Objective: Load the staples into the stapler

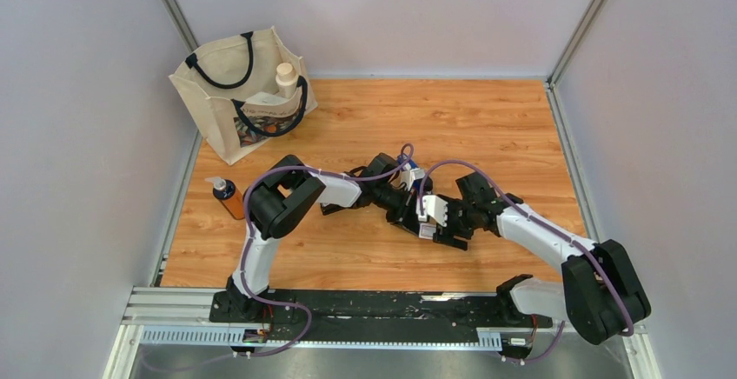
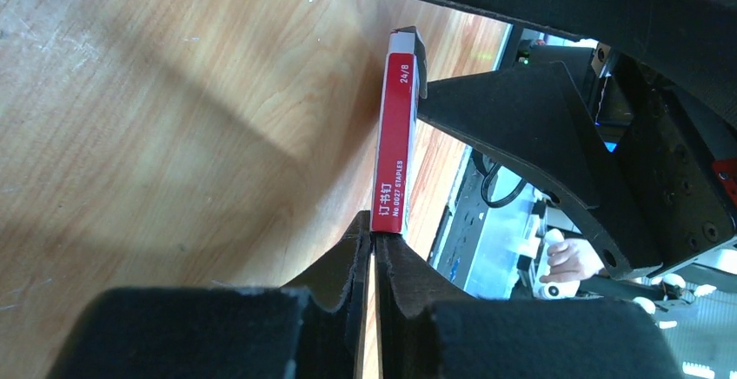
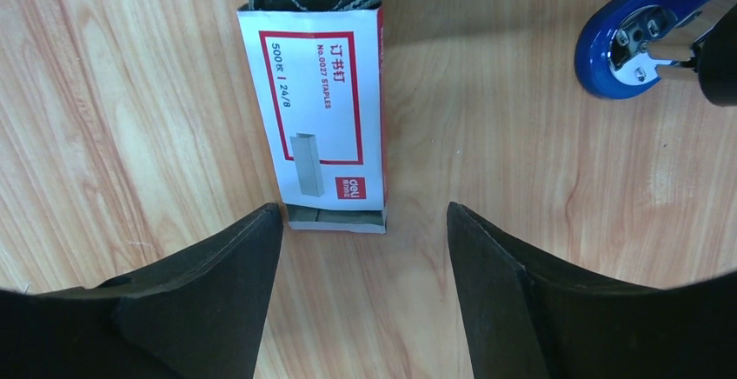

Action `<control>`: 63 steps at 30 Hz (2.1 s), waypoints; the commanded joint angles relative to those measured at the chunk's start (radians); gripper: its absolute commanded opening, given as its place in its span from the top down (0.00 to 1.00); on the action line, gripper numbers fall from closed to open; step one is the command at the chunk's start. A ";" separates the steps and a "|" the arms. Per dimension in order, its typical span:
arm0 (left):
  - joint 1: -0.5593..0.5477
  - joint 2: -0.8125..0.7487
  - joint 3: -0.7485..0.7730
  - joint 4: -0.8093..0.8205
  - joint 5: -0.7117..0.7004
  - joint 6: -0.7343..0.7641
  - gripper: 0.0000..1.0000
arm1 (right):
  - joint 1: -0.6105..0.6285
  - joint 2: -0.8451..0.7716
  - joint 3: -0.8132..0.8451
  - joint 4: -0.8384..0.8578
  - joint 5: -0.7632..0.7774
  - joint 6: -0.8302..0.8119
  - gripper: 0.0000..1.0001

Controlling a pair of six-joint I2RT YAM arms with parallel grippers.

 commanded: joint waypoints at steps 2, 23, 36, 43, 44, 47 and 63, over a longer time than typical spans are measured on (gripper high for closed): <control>0.006 0.012 0.023 0.019 0.024 -0.012 0.89 | 0.010 0.025 0.017 0.055 0.032 -0.007 0.29; 0.023 0.005 0.019 0.022 0.035 -0.019 0.89 | 0.019 0.083 0.052 -0.018 0.032 -0.038 0.56; 0.032 0.002 0.014 0.030 0.043 -0.027 0.89 | 0.019 0.084 0.050 -0.011 0.043 -0.033 0.64; 0.046 -0.008 0.008 0.024 0.046 -0.018 0.89 | 0.017 0.091 0.043 -0.001 0.066 -0.036 0.66; 0.047 -0.008 0.008 0.022 0.046 -0.018 0.89 | 0.017 0.092 0.043 -0.001 0.066 -0.036 0.66; 0.055 -0.014 0.003 0.024 0.043 -0.016 0.89 | 0.017 0.089 0.040 -0.001 0.071 -0.036 0.67; 0.067 0.002 0.010 0.053 0.018 -0.042 0.94 | 0.007 0.081 0.040 -0.011 0.057 -0.032 0.66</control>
